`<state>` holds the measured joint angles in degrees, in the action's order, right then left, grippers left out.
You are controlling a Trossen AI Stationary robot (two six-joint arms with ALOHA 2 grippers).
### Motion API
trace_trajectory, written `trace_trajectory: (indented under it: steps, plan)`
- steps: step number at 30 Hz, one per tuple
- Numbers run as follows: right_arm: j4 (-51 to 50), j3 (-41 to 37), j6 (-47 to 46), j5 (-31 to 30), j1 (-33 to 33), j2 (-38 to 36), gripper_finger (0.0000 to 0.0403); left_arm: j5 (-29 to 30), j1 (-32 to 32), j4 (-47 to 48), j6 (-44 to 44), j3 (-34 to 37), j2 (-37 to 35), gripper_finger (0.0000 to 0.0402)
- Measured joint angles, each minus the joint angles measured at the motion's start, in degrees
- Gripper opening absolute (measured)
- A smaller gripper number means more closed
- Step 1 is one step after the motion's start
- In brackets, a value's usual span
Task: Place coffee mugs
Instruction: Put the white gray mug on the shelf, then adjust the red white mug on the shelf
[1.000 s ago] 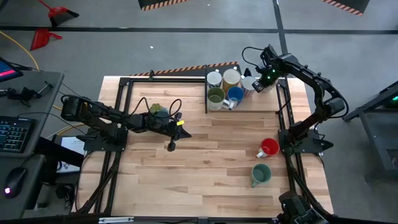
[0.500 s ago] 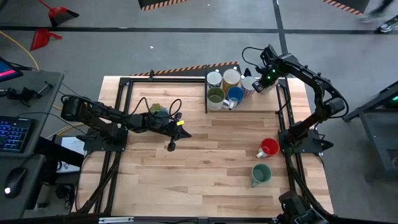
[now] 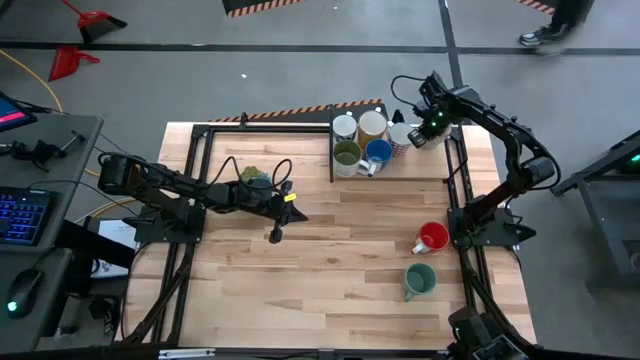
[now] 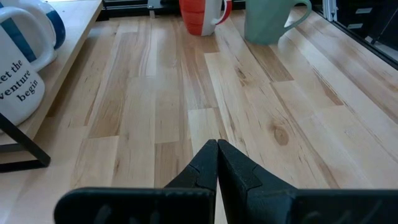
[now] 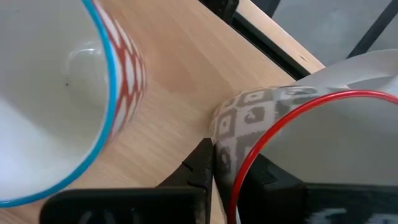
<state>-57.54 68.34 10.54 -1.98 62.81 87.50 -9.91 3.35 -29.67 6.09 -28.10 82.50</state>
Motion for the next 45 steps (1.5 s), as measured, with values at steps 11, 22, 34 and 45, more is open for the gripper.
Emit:
trace_trajectory:
  steps: [11,22,34,45]
  plan:
    - [-0.1,0.0,-1.0,0.7,-0.1,0.0,0.0078,0.0,0.0,0.0,0.0,0.0,0.0,0.0000]
    - [-0.9,1.1,-1.1,0.9,-0.8,0.0,0.0094,0.0,0.0,0.0,0.1,0.0,0.0,0.0000]
    - [-11.0,12.5,-3.1,-2.4,-5.5,-0.3,0.0094,0.0,0.0,0.0,0.1,0.0,0.0,0.0000]
    - [-23.2,13.4,-7.0,1.1,-16.3,-0.3,0.0094,0.0,0.0,0.1,0.1,0.0,0.0,0.0000]
